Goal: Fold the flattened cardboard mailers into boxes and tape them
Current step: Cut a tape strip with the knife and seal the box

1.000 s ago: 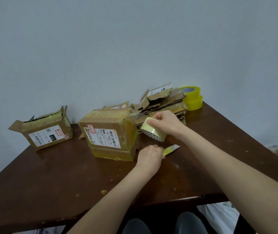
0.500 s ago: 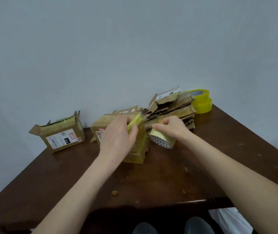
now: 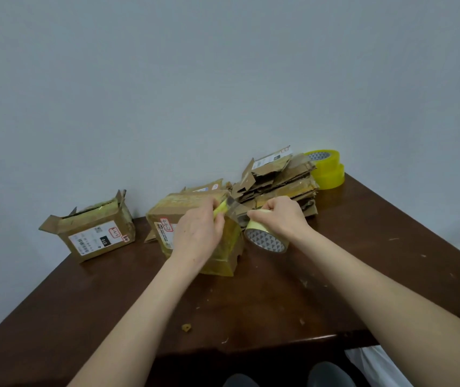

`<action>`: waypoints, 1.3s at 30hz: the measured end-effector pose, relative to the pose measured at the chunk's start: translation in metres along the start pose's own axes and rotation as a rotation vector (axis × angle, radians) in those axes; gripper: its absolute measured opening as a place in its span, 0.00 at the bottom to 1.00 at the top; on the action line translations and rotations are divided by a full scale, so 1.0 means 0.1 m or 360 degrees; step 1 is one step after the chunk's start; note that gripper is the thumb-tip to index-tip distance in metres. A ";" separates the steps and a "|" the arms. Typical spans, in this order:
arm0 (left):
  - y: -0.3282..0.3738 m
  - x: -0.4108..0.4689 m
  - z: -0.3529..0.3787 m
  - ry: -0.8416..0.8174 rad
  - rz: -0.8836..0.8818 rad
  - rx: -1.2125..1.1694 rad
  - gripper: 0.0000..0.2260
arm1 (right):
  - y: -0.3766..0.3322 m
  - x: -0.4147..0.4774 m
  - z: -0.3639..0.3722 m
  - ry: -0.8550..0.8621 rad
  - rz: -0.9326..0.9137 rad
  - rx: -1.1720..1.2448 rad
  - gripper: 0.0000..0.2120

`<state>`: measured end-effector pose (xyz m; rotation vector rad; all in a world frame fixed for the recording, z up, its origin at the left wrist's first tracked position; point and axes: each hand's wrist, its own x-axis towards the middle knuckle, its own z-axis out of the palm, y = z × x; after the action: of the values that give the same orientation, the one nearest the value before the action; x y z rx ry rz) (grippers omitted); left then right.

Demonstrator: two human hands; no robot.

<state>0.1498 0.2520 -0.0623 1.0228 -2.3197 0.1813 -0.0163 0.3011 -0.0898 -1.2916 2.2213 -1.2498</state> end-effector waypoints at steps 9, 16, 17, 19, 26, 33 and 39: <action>-0.02 0.02 0.02 -0.0014 0.0080 0.0108 0.08 | -0.01 0.01 0.07 0.0067 0.0067 -0.0069 0.10; 0.03 0.03 0.03 -0.0011 0.0045 0.0209 0.08 | -0.09 -0.02 0.14 0.0134 0.0034 -0.0122 0.18; 0.03 0.03 0.03 -0.0013 0.0044 0.0215 0.08 | -0.10 -0.01 0.14 0.0101 0.0021 -0.0131 0.20; 0.03 0.02 0.02 -0.0010 0.0049 0.0215 0.09 | -0.12 -0.01 0.15 0.0025 0.0018 -0.0149 0.20; -0.02 0.00 0.03 0.0005 0.0035 0.0162 0.08 | -0.15 0.00 0.12 0.0014 0.0026 -0.0199 0.11; 0.00 0.01 0.03 0.0031 0.0032 0.0174 0.08 | -0.18 -0.06 0.12 0.0288 -0.0011 -0.0247 0.08; 0.05 0.05 0.01 -0.0016 0.0049 0.0324 0.08 | -0.25 -0.10 0.12 0.0360 -0.0093 -0.0298 0.08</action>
<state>0.1428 0.2521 -0.0592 1.0877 -2.3630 0.4328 0.0102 0.2969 -0.0790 -1.3492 2.5283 -1.2920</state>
